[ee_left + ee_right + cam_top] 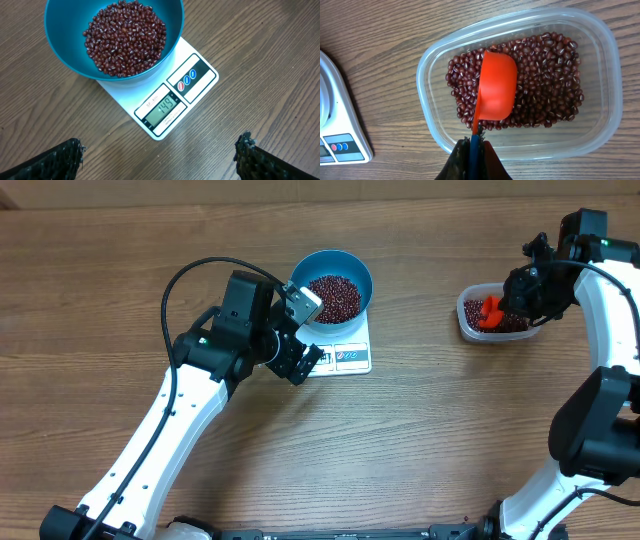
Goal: Scoop item into bowl and weigh 150g on scale
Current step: 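Dip the scoop into the red beans and lift it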
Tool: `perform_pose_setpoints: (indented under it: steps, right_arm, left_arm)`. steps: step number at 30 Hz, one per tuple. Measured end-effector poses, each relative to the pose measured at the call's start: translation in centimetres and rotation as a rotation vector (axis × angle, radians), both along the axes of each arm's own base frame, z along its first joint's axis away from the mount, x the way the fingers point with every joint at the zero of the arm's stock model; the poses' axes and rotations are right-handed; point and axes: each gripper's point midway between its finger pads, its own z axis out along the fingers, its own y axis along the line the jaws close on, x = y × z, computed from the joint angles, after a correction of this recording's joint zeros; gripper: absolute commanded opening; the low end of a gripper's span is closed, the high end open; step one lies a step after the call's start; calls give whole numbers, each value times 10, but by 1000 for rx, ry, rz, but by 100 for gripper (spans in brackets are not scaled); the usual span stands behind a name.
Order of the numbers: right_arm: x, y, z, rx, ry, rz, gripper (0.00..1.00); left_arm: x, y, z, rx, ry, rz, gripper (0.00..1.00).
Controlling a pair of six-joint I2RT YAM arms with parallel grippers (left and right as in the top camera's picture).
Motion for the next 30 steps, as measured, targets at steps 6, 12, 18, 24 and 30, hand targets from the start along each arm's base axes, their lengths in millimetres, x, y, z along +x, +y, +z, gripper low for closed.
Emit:
perform_pose_setpoints:
  steps: [6, 12, 18, 24, 30]
  right_arm:
    - [-3, -1, 0, 16, 9, -7, 4]
    - [-5, -16, 19, 78, -7, -54, 4]
    - [-13, -21, 38, 155, -27, -65, 4]
    - [-16, -2, 60, 250, -74, 0, 4]
    - [-18, 9, 85, 307, -98, 26, 4]
  left_arm:
    - [0, 0, 0, 0, 0, 1, 100]
    - [0, 0, 0, 0, 0, 1, 100]
    - [0, 0, 0, 0, 0, 0, 99]
    - [0, 0, 0, 0, 0, 0, 100]
    - [0, 0, 0, 0, 0, 0, 100]
